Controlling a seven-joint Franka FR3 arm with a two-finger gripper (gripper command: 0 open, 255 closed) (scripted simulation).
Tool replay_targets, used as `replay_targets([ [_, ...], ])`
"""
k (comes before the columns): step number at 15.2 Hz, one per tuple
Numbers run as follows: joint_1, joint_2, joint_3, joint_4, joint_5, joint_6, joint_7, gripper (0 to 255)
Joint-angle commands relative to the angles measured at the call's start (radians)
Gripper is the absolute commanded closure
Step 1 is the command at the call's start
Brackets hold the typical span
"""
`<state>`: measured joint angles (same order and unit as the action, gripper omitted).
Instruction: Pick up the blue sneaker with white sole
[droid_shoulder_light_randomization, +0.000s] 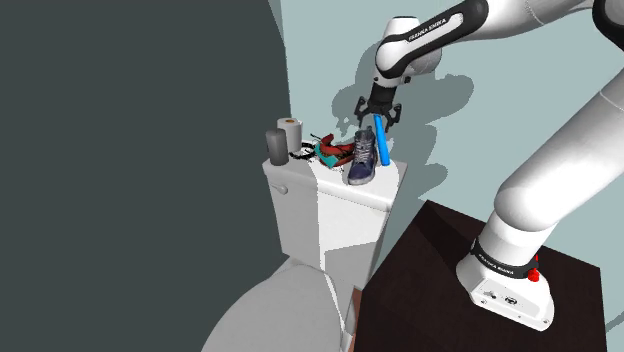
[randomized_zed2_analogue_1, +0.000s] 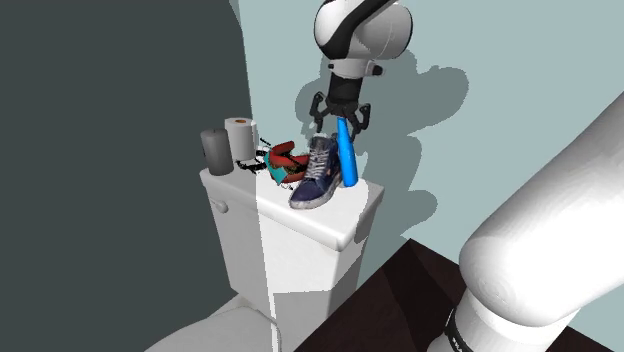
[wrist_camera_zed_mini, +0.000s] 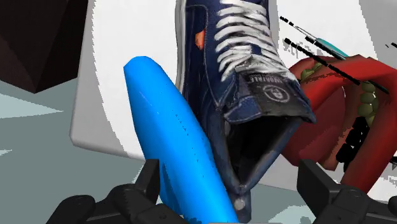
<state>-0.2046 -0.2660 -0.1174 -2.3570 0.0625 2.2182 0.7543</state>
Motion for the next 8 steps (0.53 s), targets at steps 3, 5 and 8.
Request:
replay_targets([
  [3, -0.003, 0.030, -0.006, -0.030, 0.010, 0.062, 0.001, 0],
  [5, -0.003, 0.043, -0.007, -0.046, 0.013, 0.091, -0.004, 0],
  [8, -0.003, 0.054, -0.007, -0.058, 0.017, 0.113, -0.007, 0],
])
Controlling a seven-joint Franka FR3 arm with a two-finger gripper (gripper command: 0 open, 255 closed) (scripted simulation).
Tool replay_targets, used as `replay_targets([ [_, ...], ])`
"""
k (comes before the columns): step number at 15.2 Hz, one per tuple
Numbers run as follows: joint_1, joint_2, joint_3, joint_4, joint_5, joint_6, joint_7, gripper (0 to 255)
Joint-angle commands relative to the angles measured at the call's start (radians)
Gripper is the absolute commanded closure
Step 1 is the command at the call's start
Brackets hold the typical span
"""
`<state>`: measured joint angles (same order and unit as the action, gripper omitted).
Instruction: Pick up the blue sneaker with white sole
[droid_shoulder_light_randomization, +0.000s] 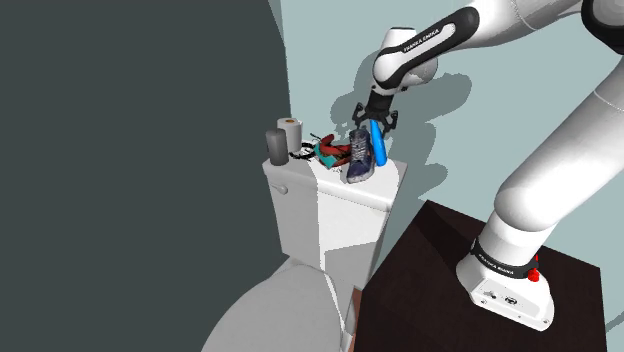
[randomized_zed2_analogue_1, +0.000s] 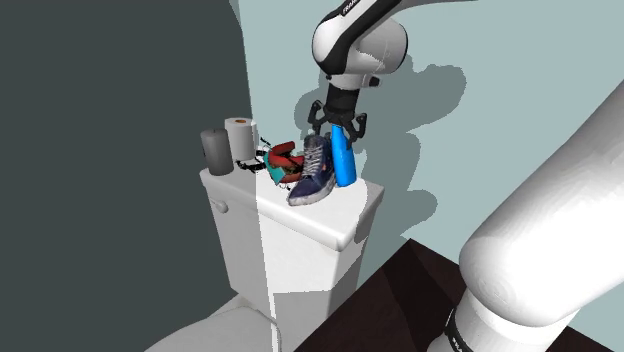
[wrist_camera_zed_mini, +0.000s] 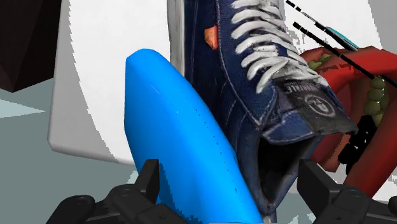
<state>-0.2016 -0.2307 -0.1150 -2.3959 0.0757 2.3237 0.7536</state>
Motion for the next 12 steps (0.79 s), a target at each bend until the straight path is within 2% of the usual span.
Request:
replay_targets([
  [1, -0.004, 0.016, -0.005, -0.014, 0.002, 0.000, 0.001, 255],
  [9, -0.004, 0.039, -0.010, 0.006, 0.007, 0.002, -0.007, 255],
  [10, -0.004, 0.019, -0.011, -0.019, 0.003, 0.008, -0.006, 255],
  [12, -0.005, 0.005, -0.010, -0.004, -0.001, -0.021, -0.002, 255],
])
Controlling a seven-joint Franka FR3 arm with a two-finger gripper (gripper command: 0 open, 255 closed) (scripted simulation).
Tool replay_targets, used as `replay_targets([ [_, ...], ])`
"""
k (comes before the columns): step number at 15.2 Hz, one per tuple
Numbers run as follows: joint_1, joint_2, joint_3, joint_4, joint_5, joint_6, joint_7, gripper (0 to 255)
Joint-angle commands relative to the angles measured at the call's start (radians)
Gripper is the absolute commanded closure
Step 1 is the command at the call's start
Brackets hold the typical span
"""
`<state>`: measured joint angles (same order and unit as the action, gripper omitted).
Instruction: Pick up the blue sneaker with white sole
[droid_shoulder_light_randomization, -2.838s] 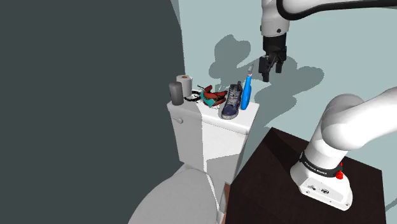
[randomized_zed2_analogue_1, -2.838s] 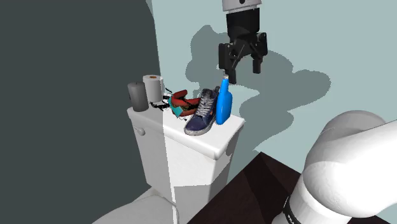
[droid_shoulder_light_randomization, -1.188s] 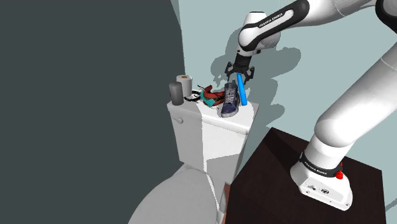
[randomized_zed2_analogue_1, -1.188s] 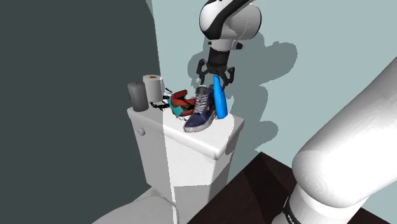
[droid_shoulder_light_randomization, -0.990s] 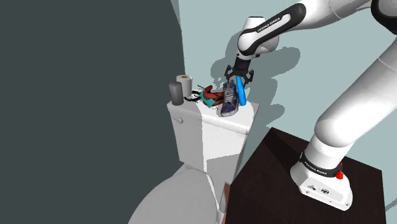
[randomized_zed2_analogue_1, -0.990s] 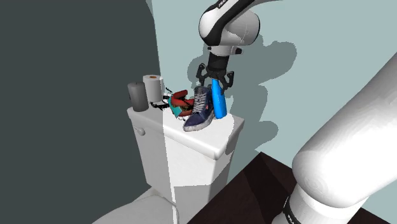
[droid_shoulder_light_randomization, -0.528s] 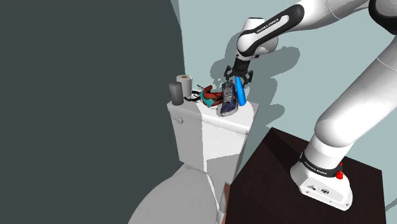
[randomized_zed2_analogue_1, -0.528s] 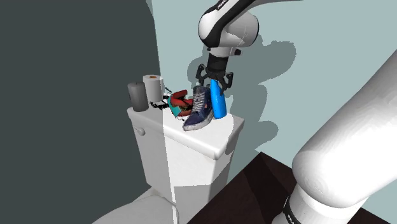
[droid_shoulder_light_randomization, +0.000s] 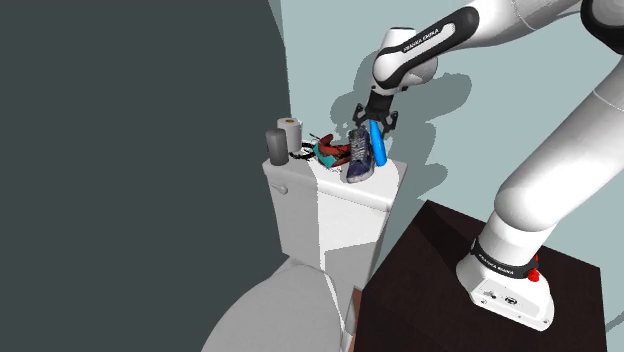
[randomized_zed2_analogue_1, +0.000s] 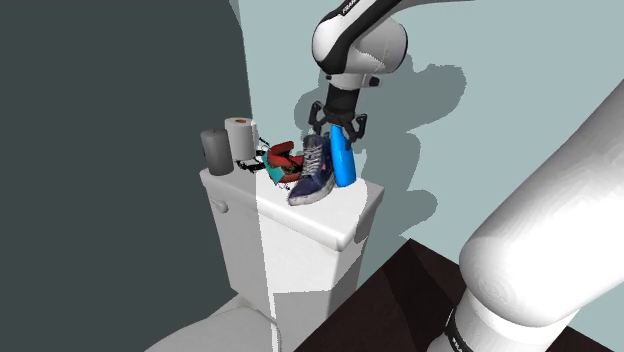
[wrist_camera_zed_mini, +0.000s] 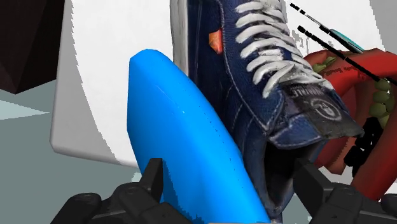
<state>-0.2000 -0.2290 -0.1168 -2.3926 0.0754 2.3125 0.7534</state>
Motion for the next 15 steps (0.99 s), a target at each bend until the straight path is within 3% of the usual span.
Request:
replay_targets([
  [1, -0.007, -0.003, -0.007, 0.001, -0.002, -0.024, 0.001, 255],
  [15, -0.015, -0.063, 0.002, 0.112, -0.017, -0.194, 0.020, 255],
])
